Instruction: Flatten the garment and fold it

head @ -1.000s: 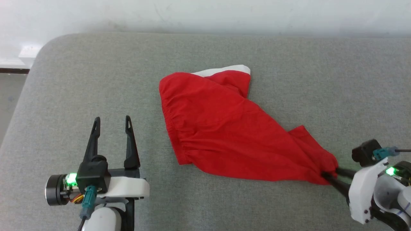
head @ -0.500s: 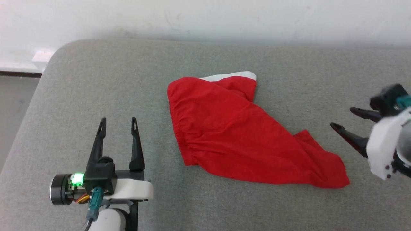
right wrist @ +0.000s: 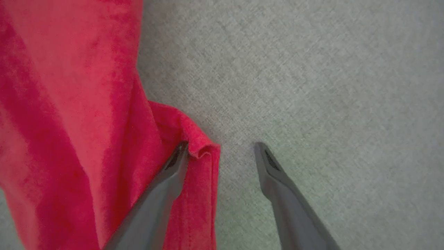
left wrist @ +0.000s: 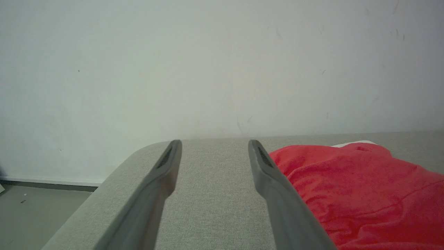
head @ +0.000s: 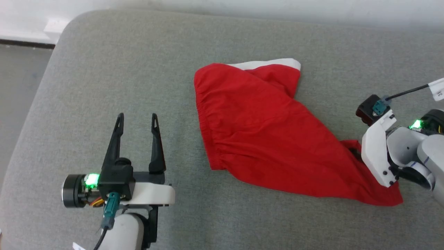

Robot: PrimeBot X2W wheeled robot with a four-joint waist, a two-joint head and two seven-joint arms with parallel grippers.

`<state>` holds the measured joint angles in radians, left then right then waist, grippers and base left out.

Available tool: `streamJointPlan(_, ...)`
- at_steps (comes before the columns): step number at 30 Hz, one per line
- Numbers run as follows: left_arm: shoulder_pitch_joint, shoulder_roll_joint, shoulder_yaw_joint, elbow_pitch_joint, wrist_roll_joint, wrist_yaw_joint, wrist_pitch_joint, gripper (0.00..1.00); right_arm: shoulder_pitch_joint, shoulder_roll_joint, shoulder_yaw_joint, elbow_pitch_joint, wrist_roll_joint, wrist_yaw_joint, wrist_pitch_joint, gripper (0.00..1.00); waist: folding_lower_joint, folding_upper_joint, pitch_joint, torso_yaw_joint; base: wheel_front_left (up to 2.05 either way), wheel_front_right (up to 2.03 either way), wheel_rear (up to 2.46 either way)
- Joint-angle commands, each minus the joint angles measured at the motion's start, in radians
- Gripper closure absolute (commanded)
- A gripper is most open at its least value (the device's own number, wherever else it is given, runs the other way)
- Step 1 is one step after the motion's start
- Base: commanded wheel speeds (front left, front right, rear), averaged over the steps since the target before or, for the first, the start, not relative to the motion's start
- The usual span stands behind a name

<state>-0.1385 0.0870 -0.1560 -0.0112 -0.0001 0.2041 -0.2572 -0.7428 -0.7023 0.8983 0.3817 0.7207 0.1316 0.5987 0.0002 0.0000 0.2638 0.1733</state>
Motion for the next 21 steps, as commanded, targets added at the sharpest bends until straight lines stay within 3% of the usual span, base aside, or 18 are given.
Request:
streamJointPlan(1, -0.021, -0.005, -0.001, 0.0, -0.005, 0.007, -0.005, 0.0, -0.012, 0.01, 0.043, 0.022, 0.003, -0.001, -0.008, 0.0, -0.0002, 0.0, 0.029, 0.022, 0.0, 0.0, 0.0)
streamJointPlan(2, -0.023, -0.006, 0.0, 0.0, -0.006, 0.009, -0.005, 0.0, -0.014, 0.011, 0.07, 0.034, 0.01, -0.001, -0.013, 0.0, -0.0002, 0.0, 0.032, 0.022, 0.0, 0.0, 0.0)
streamJointPlan(3, -0.024, -0.006, 0.001, 0.001, -0.006, 0.01, -0.005, 0.0, -0.018, 0.01, 0.092, 0.043, 0.021, -0.001, -0.018, 0.27, -0.0002, 0.0, 0.033, 0.022, 0.0, 0.0, 0.0)
streamJointPlan(4, -0.024, -0.006, 0.001, 0.001, -0.006, 0.012, -0.005, 0.0, -0.026, 0.008, 0.107, 0.048, 0.03, -0.001, -0.035, 0.93, -0.0002, 0.0, 0.034, 0.021, 0.0, 0.0, 0.0)
streamJointPlan(5, -0.023, -0.006, 0.002, 0.002, -0.006, 0.013, -0.005, 0.0, -0.037, 0.004, 0.115, 0.051, 0.042, -0.001, -0.057, 1.0, -0.0002, 0.0, 0.033, 0.02, 0.0, 0.0, 0.0)
streamJointPlan(14, -0.035, -0.007, -0.009, -0.004, -0.006, 0.013, -0.005, 0.0, -0.186, -0.033, 0.001, 0.143, 0.121, -0.001, -0.251, 1.0, -0.0002, 0.0, 0.042, 0.023, 0.0, 0.0, 0.0)
streamJointPlan(21, -0.074, -0.015, -0.044, -0.009, -0.003, 0.008, -0.005, 0.0, -0.238, 0.082, -0.099, 0.459, 0.049, -0.001, -0.375, 1.0, -0.0002, 0.0, 0.081, 0.053, 0.0, 0.0, 0.0)
